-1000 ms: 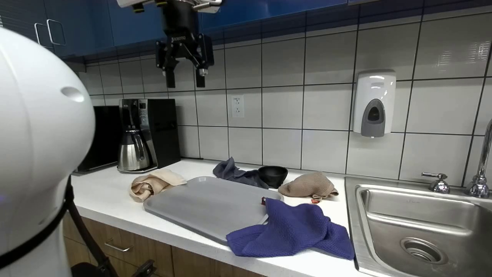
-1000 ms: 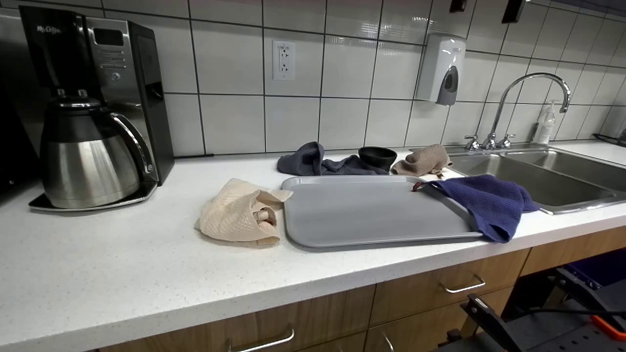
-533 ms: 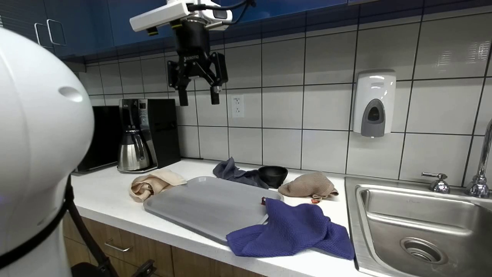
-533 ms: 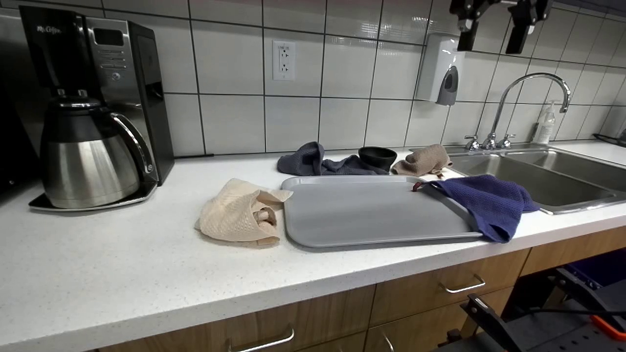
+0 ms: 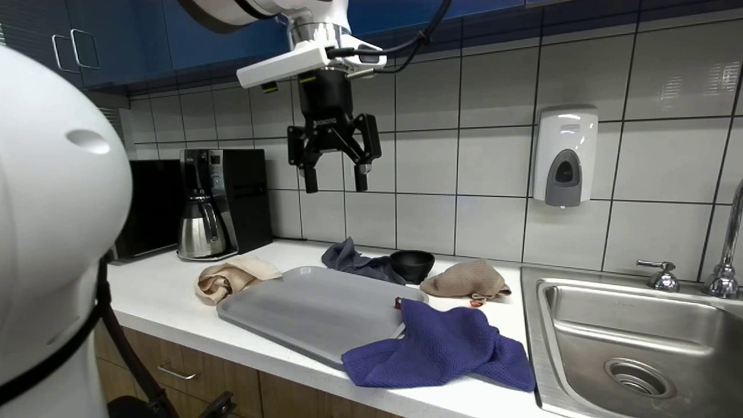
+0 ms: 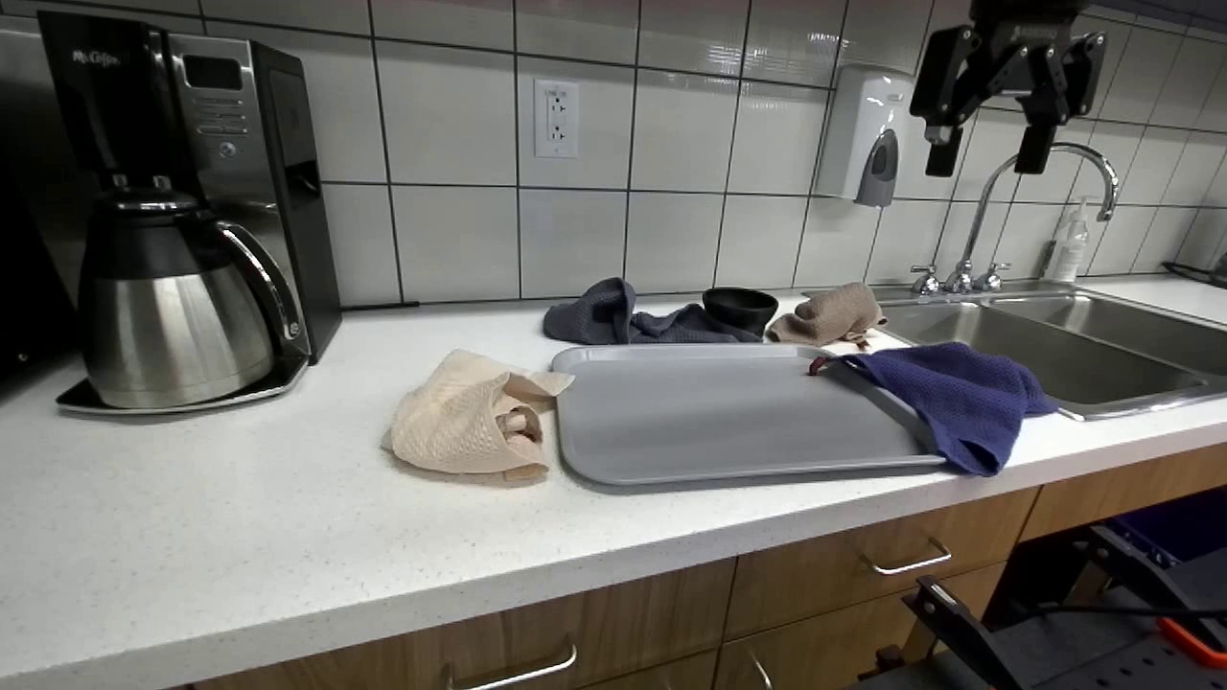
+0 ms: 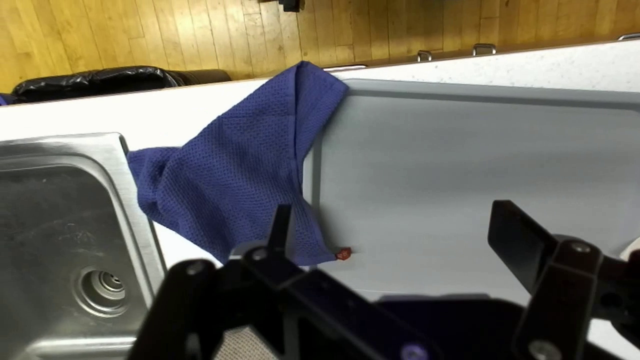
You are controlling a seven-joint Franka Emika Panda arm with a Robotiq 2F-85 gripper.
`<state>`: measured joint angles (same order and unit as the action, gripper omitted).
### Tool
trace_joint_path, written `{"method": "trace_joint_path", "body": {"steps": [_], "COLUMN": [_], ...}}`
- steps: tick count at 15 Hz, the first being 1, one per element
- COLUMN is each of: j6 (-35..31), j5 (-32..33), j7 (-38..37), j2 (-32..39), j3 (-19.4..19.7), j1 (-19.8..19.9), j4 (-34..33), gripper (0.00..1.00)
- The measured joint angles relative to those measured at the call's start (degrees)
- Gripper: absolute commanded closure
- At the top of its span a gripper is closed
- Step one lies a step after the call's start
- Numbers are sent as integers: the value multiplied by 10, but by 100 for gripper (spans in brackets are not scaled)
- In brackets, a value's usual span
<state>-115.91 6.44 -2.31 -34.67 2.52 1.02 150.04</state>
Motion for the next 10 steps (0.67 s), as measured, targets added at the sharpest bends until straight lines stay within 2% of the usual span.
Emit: {"method": "trace_joint_path", "body": {"steps": [3, 10], "j6": [-10, -10], "j5": [3, 3], "j7": [3, 3], "j2": [22, 23], "j3": [13, 10], "j1": [14, 14], "j4": [1, 1], "gripper": [0, 0]}}
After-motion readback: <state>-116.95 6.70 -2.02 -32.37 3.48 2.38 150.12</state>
